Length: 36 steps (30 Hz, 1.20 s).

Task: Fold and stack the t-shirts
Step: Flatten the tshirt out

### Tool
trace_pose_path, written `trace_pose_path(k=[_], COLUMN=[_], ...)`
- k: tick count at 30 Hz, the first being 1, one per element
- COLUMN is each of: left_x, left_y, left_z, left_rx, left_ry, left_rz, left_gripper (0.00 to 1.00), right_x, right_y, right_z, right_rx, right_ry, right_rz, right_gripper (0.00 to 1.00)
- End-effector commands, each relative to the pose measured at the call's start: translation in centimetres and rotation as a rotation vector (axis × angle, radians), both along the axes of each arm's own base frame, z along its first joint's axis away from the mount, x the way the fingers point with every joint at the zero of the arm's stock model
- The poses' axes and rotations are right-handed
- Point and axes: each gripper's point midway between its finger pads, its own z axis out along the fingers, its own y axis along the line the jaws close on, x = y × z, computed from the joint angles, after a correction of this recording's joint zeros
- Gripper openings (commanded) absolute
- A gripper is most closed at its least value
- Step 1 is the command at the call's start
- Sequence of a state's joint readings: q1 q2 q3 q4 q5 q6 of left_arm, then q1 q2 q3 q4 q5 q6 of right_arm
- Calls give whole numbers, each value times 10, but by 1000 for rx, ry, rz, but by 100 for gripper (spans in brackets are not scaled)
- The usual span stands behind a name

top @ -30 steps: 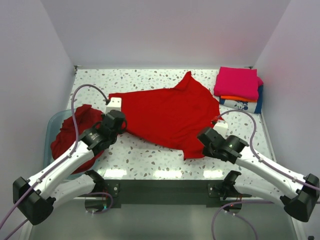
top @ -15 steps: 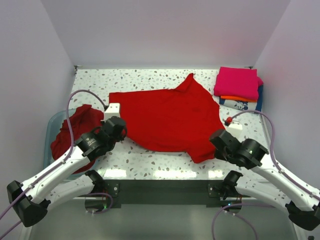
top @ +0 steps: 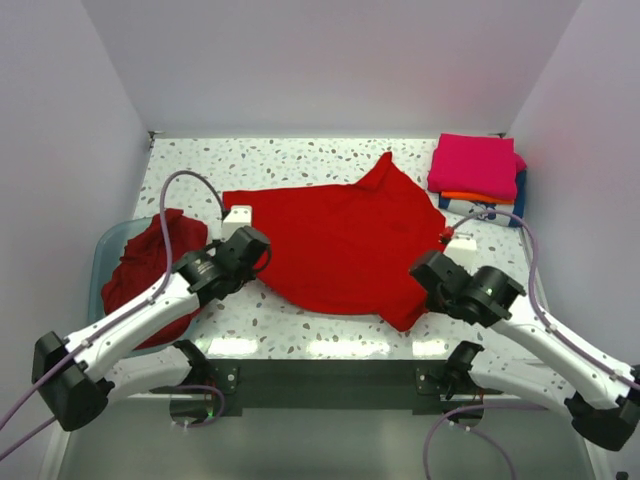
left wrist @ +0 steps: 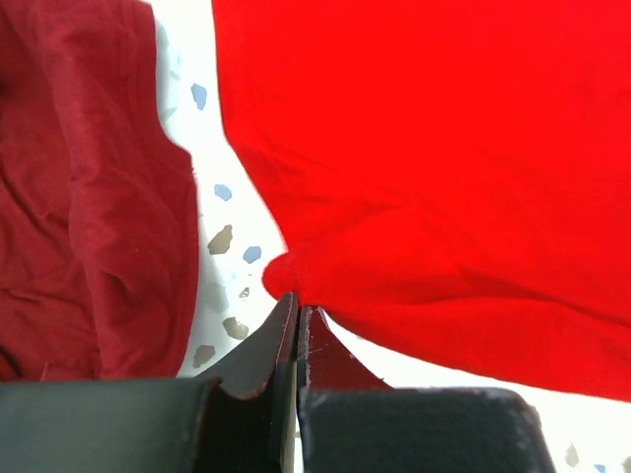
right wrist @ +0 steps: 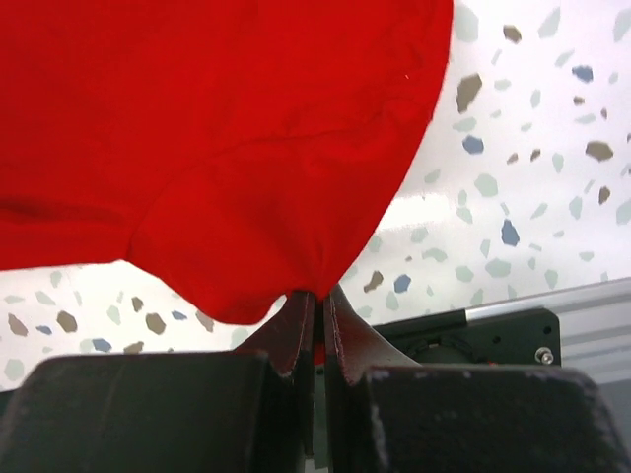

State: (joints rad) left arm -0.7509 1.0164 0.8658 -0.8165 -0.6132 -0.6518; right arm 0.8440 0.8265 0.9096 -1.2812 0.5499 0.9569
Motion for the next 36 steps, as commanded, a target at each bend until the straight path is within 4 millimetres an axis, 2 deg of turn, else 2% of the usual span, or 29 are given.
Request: trace_pose_path(k=[1,3,4,6,11,13,17,19,22,25,29,33,36], left_x=[17,24,27,32,40,38,31,26,15,-1,-20,-40,-54], left_y=[-1,5,6,11,17,17,16,15,5,4,10,13,24], left_z=[3,3,5,3,-2,0,9,13,11,6,5,-3,-9], left_rx=[33,36,40,38,58,54,21,-6,-67,-98,-143,-187,-165], left_ry=[-3,-3,-4,3,39,41,30,32,76,134,164,210,254], left_rz=[9,31,32,44,35,26,4,1,-41,-39,8,39,86], left_gripper=[0,0,0,0,0,0,0,0,0,0,0,0,0], right_x=[36,51,60,76,110,117,125,123,111,93,63,42,31], right_y=[15,27,23,37,44,43,41,38,33,25,11,14,12], right_z=[25,22,19,11,1,-6,11,18,29,32,25,19,11], right_rx=[-17,0,-7,37,43,38,42,39,46,51,47,102,112], right_ry=[-105,-83,-66,-45,3,41,13,8,1,7,46,72,89], right_rz=[25,43,43,70,95,98,100,103,104,106,110,142,150], right_gripper=[2,2,1,1,0,0,0,0,2,3,2,1,0])
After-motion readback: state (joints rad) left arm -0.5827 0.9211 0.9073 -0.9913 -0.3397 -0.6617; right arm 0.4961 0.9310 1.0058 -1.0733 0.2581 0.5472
